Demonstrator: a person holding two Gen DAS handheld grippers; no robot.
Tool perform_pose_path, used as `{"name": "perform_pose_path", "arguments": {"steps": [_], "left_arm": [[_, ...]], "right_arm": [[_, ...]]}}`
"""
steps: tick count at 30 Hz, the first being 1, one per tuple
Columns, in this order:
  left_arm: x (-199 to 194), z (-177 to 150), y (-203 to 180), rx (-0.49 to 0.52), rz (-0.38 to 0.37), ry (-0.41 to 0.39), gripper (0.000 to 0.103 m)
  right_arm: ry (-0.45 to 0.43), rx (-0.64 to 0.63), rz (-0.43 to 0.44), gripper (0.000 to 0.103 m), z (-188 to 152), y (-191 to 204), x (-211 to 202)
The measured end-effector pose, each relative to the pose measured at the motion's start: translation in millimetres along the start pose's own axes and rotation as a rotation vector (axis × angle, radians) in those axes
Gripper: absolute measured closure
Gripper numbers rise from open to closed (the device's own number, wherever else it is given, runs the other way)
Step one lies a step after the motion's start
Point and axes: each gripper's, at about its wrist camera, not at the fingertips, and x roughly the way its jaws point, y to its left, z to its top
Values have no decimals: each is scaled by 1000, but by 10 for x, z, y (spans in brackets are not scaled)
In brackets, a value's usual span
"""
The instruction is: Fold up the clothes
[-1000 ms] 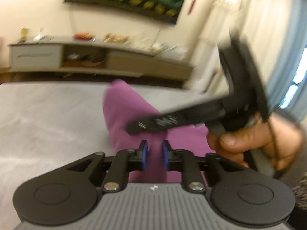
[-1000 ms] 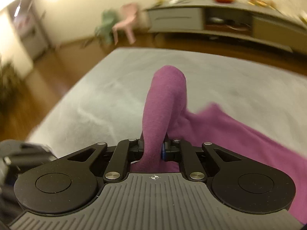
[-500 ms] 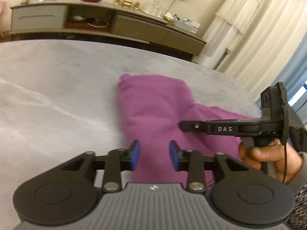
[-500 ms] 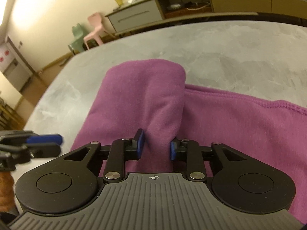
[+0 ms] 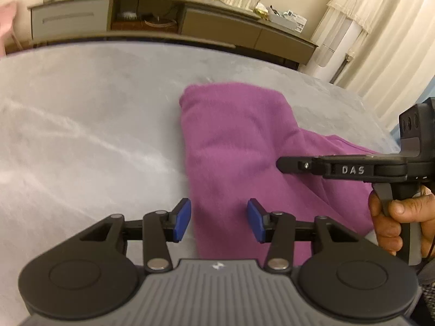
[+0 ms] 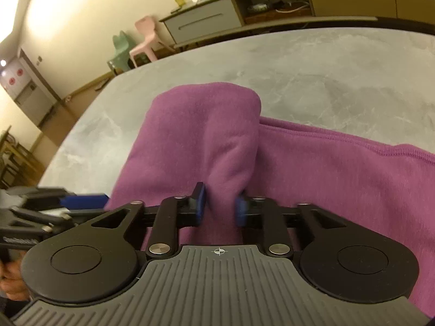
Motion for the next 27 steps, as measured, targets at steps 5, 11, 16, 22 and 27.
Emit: {"name": "perform_pose_path", "arguments": {"steps": [5, 11, 16, 22, 27], "left_arm": [[29, -37, 30, -25, -25, 0, 71], [20, -191, 10, -134, -7, -18, 81], [-46, -293, -53, -199, 18, -65, 79], [-27, -277, -237, -112, 90, -108, 88], [46, -327, -237, -97, 86, -95, 90]], "right_arm": [[-123, -127, -31, 84, -197, 316, -551], [73, -360, -122, 92, -485, 665, -389], [-96, -476, -172, 59, 252, 1157, -784], [111, -800, -304, 31, 852, 1870, 512], [297, -821, -501, 94, 1084, 1709, 1226]]}}
